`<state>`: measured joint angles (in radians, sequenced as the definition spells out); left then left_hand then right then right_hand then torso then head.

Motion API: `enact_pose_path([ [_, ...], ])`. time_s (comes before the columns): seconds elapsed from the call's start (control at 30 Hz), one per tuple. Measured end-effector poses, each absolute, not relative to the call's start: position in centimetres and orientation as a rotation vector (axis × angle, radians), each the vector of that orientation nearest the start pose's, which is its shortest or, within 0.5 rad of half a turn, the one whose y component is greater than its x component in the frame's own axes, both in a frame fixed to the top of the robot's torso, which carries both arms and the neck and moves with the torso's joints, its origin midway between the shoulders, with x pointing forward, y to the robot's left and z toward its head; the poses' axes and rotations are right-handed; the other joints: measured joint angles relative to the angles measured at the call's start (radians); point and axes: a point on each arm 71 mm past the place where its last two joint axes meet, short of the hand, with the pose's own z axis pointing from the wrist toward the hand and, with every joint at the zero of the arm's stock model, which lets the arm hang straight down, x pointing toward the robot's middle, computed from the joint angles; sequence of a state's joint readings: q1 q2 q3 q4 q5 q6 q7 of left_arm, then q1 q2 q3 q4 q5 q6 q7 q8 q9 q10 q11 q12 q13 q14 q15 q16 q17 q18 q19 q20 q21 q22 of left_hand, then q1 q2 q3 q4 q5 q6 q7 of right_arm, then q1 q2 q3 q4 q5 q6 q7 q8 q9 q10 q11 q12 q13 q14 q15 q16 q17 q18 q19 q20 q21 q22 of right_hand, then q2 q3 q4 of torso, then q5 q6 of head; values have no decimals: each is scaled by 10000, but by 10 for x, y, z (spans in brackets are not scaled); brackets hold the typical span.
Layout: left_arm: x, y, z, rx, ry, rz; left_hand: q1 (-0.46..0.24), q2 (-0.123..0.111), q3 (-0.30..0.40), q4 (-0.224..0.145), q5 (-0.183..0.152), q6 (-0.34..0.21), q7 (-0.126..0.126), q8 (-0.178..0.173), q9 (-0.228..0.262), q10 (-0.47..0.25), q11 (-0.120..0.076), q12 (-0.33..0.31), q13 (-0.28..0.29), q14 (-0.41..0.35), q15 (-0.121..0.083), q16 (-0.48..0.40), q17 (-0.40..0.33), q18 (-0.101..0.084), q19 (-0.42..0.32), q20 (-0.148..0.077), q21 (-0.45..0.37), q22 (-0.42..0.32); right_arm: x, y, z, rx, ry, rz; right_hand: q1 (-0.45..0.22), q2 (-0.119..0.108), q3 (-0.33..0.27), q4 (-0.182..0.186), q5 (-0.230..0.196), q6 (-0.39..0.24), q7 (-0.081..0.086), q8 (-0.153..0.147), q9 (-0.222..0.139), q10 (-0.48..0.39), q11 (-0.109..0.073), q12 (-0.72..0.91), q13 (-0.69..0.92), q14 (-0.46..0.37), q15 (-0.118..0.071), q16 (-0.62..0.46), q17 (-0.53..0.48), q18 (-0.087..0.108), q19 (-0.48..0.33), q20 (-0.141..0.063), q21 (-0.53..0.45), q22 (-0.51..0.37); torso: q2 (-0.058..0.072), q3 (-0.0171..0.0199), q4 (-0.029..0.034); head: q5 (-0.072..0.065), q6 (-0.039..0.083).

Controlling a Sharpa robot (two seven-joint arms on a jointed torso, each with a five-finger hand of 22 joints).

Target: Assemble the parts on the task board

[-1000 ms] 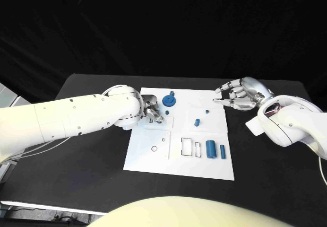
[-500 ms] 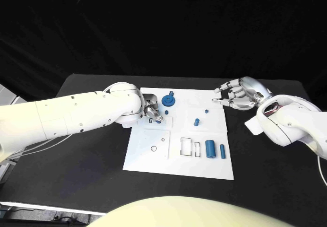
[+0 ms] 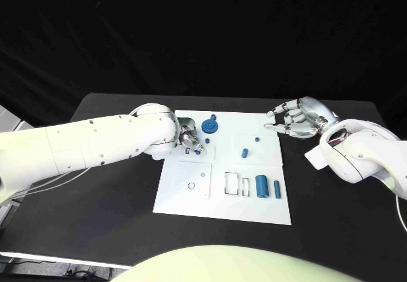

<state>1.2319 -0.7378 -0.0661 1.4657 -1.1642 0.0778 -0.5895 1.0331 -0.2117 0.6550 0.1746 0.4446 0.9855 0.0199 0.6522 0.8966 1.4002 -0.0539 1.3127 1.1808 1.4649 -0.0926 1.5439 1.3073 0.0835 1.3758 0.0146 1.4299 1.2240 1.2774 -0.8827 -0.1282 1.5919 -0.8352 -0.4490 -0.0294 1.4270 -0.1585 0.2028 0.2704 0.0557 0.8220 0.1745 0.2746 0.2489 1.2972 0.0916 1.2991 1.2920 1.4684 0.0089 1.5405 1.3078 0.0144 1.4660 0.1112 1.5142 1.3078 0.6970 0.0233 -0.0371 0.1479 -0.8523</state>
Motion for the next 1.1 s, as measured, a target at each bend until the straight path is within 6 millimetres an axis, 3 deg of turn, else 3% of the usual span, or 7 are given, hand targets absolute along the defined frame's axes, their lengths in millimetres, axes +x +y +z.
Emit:
enact_pose_path([
  [0.13, 491, 188, -221, -1342, 22518, -3006, -58, -58, -437, 284, 1, 59, -93, -77, -16, -48, -48, 0, 12, 0, 0, 0, 2, 0, 0, 0, -46, 0, 478, -210, -175, 4183, 16952, 9307, 0, 0, 0, 0, 0, 0, 0, 0, 0, 0, 0, 0, 0, 0, 0, 0, -1, 0, 0, 0, 0, -1, 1, 0, 1, 4, 5],
  [0.67, 491, 191, -221, -1309, 22479, -2868, -144, -154, -1533, 945, 6, 49, -41, -137, -37, -10, -12, 0, 60, 0, 0, 0, 8, 0, 0, 0, -57, 1, 478, -211, -176, 4179, 16927, 9321, 0, 0, -42, 42, 0, 0, 0, 0, -8, -18, -18, 0, -48, 0, 0, -61, -2, 0, 0, 0, -106, -2, 5, 0, -1, 15, -12],
  [0.8, 490, 193, -221, -1303, 22474, -2865, -95, -228, -1888, 1130, -176, 51, -44, -195, -40, -10, -12, 0, 69, 0, 0, 0, 7, 0, 0, 0, -57, 1, 478, -211, -176, 4188, 16927, 9312, 0, 0, -42, 42, 0, 0, 0, 0, -17, -30, -31, 0, -73, 0, 0, -61, -3, 0, 0, 0, -156, -3, 5, -4, -1, 16, -3],
  [0.9, 490, 194, -221, -1291, 22465, -2863, -252, -257, -2364, 1166, -997, 80, -21, -249, -43, -10, -12, 0, 110, 0, 0, 0, 6, 0, 0, 0, -57, 3, 478, -211, -177, 4196, 16927, 9301, 0, 0, -42, 42, 0, 0, 0, 0, -18, -30, -31, 0, -86, 0, 0, -61, -3, 0, 0, 0, -156, -3, 4, -7, -1, 15, 4],
  [0.93, 489, 194, -221, -1289, 22460, -2865, -329, -180, -2658, 1179, -1450, 91, -10, -252, -43, -10, -12, 0, 140, 0, 0, 0, 6, -1, 0, 0, -57, 20, 478, -212, -177, 4199, 16927, 9297, 0, 0, -42, 42, 0, 0, 0, 0, -18, -30, -31, 0, -87, 0, 0, -61, -3, -1, 0, 0, -156, -3, 4, -7, -1, 11, 9],
  [0.97, 489, 194, -221, -1285, 22453, -2872, -369, -141, -2851, 1184, -1694, 91, -11, -273, -45, -10, -12, 0, 149, 0, 0, 0, 6, 0, 0, 0, -57, 29, 478, -212, -177, 4202, 16928, 9293, 0, 0, -42, 42, 0, 0, 0, 0, -18, -30, -31, 0, -87, 0, 0, -61, -3, 0, 0, 0, -156, -3, 5, -6, -2, 5, 12],
  [1.1, 488, 194, -220, -1299, 22433, -2904, -523, 96, -3536, 1201, -2300, 89, -3, -311, -46, -10, -12, 0, 152, 0, 0, 0, 5, -1, 0, 0, -57, 48, 478, -212, -177, 4214, 16932, 9279, 0, 0, -42, 42, 0, 0, 0, 0, -17, -31, -31, -37, -87, 0, 0, -61, -4, 0, 0, 0, -192, -4, 5, -11, -3, -12, 18],
])
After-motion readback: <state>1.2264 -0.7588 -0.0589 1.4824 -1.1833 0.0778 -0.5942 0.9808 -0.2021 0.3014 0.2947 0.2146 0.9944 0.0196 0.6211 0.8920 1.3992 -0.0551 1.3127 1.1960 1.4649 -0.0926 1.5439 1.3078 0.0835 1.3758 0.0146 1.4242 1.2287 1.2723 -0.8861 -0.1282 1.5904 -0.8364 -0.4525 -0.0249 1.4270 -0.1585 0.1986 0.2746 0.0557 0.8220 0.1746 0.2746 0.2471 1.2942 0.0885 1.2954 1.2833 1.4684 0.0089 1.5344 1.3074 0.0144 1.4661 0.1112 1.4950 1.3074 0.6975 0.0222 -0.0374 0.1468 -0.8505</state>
